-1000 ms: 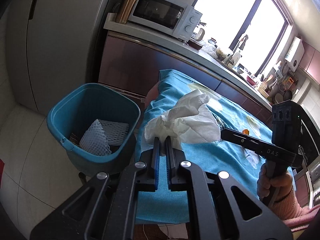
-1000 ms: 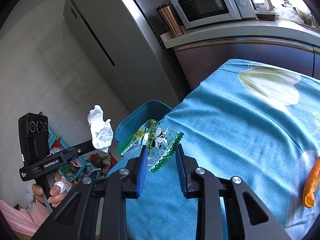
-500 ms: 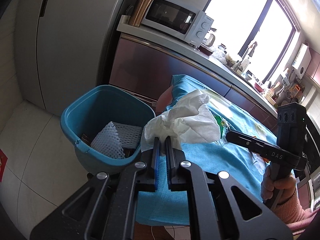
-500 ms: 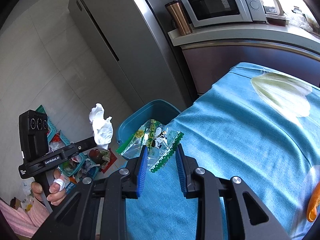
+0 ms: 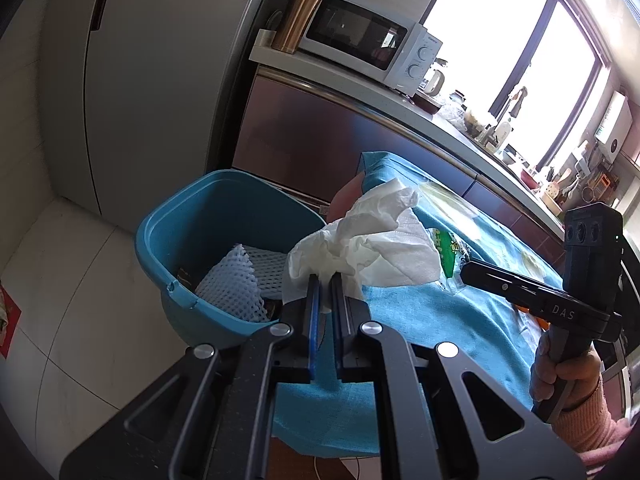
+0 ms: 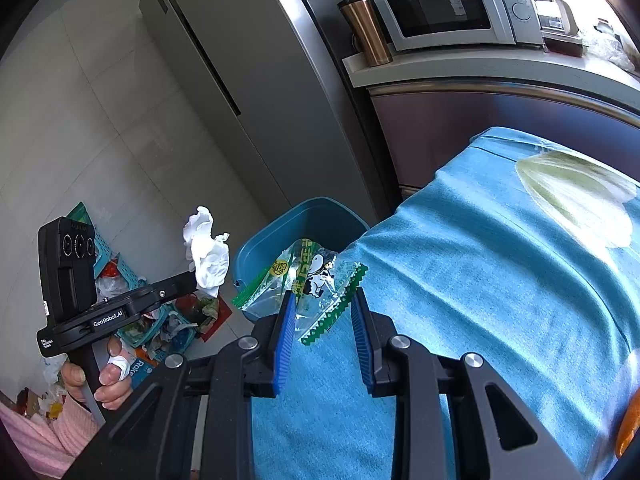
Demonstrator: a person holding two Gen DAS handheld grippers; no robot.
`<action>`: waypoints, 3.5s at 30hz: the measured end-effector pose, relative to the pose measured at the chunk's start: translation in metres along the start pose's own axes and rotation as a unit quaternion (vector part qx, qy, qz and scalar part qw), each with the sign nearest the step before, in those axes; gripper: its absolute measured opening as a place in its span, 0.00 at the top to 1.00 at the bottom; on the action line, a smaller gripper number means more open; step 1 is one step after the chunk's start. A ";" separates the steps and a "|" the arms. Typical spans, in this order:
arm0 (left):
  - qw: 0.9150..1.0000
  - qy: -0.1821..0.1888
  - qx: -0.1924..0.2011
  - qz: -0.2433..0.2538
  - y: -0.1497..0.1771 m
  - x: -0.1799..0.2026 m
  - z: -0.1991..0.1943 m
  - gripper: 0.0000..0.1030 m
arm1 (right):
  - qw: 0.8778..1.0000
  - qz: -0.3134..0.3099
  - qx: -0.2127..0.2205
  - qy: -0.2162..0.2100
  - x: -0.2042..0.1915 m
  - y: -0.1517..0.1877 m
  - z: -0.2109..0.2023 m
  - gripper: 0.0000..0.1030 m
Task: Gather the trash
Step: 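Carry the tissue with the left tool while the right tool carries the wrapper over the bin, then open both tools to drop the tissue and wrapper into the bin, then move both open tools back over the two orange peels on the table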
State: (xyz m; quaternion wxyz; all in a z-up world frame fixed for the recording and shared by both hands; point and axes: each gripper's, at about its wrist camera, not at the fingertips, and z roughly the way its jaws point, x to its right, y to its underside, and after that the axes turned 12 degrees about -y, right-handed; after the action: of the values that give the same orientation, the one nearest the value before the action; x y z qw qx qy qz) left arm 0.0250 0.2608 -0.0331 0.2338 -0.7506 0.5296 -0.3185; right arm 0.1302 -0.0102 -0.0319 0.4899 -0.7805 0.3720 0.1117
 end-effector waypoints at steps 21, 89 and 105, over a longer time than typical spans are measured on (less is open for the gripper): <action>0.999 -0.026 0.000 -0.018 -0.002 -0.016 0.003 0.94 | 0.999 -0.028 -0.017 -0.001 -0.014 -0.012 0.018 0.74; 0.992 -0.090 -0.059 -0.068 -0.005 -0.046 0.101 0.89 | 0.987 -0.048 -0.147 0.050 -0.018 -0.036 0.153 0.72; 0.998 -0.051 -0.016 -0.042 -0.003 -0.027 0.066 0.74 | 0.994 -0.042 -0.097 0.027 -0.020 -0.028 0.097 0.68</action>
State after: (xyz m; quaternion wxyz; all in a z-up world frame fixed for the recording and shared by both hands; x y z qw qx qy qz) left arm 0.0688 0.2882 -0.0824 0.2350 -0.7913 0.4896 -0.2808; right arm 0.1540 0.0887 -0.0503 0.4061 -0.8417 0.3398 0.1053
